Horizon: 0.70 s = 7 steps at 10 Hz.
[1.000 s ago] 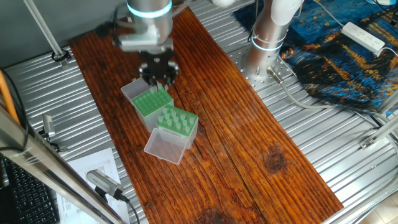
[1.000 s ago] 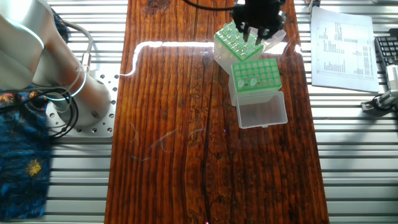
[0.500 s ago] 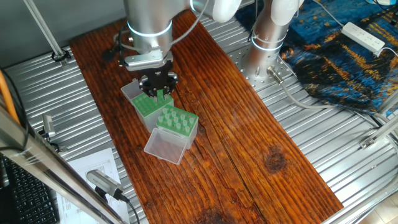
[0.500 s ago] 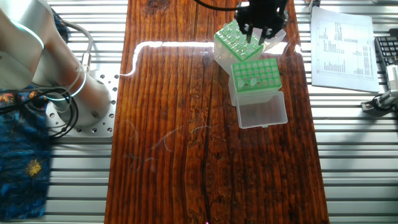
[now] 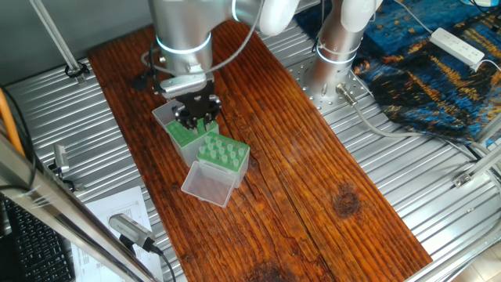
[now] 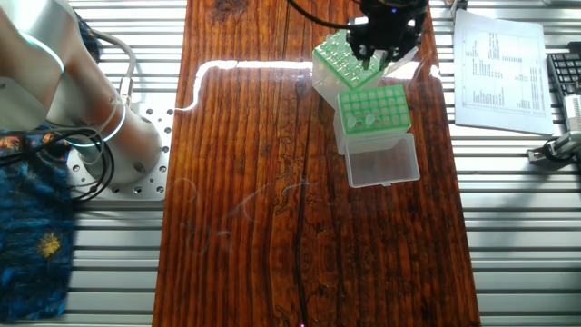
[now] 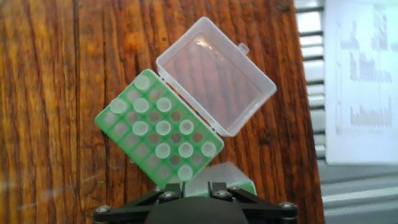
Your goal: Transfer all large pipette tips from one holder to another
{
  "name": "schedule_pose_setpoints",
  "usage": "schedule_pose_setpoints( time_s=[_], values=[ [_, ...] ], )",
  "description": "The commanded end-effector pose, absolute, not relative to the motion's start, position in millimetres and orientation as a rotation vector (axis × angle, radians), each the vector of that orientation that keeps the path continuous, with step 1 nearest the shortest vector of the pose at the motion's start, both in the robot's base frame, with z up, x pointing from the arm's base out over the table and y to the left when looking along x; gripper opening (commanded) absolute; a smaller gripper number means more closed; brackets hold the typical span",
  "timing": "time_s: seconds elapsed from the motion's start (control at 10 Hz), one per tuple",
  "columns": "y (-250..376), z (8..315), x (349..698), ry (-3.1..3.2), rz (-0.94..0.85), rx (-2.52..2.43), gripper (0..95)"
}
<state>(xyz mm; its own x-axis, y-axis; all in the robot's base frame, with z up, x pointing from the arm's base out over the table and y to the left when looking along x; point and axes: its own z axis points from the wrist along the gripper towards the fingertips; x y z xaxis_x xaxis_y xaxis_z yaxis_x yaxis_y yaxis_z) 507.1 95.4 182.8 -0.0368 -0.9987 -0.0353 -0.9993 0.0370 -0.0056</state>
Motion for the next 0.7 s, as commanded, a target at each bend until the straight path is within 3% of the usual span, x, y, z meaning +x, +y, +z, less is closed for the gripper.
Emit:
schedule_pose_setpoints(
  time_s=[0.1, 0.7],
  values=[
    [103.9, 176.0, 507.5, 2.206, 0.05, -2.216, 19.0],
    [107.9, 174.4, 507.0, 2.124, 0.095, -2.352, 19.0]
  ],
)
